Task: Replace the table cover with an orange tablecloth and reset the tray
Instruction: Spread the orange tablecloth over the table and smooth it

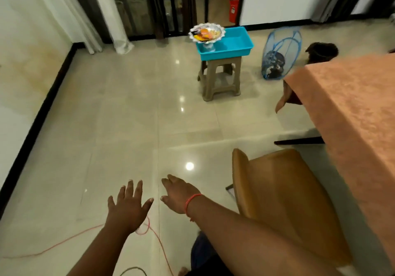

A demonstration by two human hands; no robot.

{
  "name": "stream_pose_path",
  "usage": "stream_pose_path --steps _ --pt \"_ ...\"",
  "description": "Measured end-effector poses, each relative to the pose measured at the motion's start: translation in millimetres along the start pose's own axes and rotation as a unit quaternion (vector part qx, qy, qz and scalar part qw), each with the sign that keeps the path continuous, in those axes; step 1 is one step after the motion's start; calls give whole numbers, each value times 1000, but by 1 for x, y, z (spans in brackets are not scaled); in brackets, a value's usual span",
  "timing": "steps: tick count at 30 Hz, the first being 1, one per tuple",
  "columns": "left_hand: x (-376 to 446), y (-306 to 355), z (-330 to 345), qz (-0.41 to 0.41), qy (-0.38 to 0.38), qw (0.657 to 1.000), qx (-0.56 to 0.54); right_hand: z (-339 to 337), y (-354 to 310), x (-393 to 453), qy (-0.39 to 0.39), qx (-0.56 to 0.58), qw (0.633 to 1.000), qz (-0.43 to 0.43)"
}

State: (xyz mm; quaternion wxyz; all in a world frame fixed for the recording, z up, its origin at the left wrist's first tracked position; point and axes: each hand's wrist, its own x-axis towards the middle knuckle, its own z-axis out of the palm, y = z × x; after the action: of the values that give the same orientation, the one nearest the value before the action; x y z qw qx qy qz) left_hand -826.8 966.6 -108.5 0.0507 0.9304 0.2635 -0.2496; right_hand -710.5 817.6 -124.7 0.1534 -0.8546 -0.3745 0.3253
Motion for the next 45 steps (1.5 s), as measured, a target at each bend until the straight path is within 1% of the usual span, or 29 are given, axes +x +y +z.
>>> stream_pose_path --steps 4,8,10,14,18,21,24,27,31,32,36,39,41,42,45 --pt "94 1 -36 65 1 998 2 -35 25 78 9 32 998 60" --pt "175 7 -74 100 -7 994 33 -77 48 147 4 46 994 100" --pt "217 9 -99 121 5 991 49 -108 58 177 10 52 992 115" --pt "296 30 -154 151 8 987 53 -172 87 221 50 78 984 151" --pt "375 71 -198 232 7 966 116 -223 128 254 95 104 969 202" --pt "447 126 -233 305 15 939 156 -256 171 266 137 135 943 272" --pt "499 195 -270 388 25 899 200 -287 211 257 190 176 899 353" --pt "524 261 -297 480 31 841 249 -304 239 239 230 215 847 429" --pt "547 339 -315 560 34 769 306 -306 270 216 265 269 777 504" --pt "552 360 -316 575 34 755 314 -304 278 210 271 280 760 520" --pt "552 448 -311 627 33 704 332 -304 318 182 273 307 711 571" --pt "544 513 -306 650 23 682 333 -312 360 159 291 322 682 589" --pt "535 553 -303 668 19 659 344 -320 390 146 299 338 665 595" --pt "529 573 -303 673 18 651 352 -327 405 140 299 345 663 593" --pt "513 635 -305 682 29 642 350 -355 452 111 300 346 668 587"
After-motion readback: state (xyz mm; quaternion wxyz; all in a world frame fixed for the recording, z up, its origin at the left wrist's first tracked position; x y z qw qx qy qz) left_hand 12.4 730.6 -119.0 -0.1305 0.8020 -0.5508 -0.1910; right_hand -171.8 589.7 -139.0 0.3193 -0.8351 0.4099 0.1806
